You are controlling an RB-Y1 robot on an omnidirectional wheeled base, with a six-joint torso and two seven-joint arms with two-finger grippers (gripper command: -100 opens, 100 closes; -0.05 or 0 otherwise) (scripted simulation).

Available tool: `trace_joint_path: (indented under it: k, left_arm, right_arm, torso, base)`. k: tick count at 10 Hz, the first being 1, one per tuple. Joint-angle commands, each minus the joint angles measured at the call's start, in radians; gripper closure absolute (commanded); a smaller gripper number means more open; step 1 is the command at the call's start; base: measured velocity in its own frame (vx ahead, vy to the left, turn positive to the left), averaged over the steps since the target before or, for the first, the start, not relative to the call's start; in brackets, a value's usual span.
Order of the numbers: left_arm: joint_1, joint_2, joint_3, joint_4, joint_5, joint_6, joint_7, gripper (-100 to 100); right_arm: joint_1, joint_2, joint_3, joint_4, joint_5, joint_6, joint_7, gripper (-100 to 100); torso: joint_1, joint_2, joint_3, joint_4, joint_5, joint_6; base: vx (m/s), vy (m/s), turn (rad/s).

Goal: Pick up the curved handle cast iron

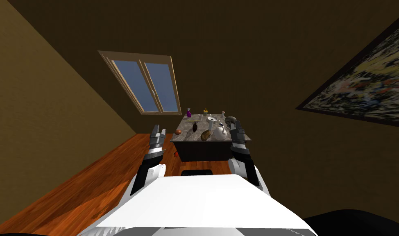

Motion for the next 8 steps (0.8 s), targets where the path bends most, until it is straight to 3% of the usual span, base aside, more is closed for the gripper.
trace_joint_path:
  k: [1, 4, 5, 8]
  left_arm:
    - [-0.009, 0.037, 0.004, 0.01, -0.002, 0.008, -0.003, -100]
    - [-0.03, 0.089, 0.012, 0.034, -0.007, 0.028, -0.009, -100]
    - [-0.049, 0.118, 0.019, 0.056, -0.011, 0.048, -0.015, -100]
    - [-0.093, 0.157, 0.033, 0.11, -0.023, 0.103, -0.029, -100]
  right_arm:
    - [0.0, 0.0, 0.0, 0.0, 0.0, 0.0, 0.0, 0]
    - [0.0, 0.0, 0.0, 0.0, 0.0, 0.0, 0.0, 0]
    - [0.0, 0.0, 0.0, 0.0, 0.0, 0.0, 0.0, 0]
    - [0.0, 0.0, 0.0, 0.0, 0.0, 0.0, 0.0, 0]
  torso:
    - [0.0, 0.0, 0.0, 0.0, 0.0, 0.0]
    - [-0.002, 0.0, 0.0, 0.0, 0.0, 0.0]
    - [-0.002, 0.0, 0.0, 0.0, -0.001, 0.0]
    - [-0.005, 0.0, 0.0, 0.0, -0.001, 0.0]
  base:
    - [-0.001, -0.015, 0.037]
    - [-0.006, -0.033, 0.041]
    - [-0.01, -0.053, 0.073]
    - [-0.006, -0.08, 0.067]
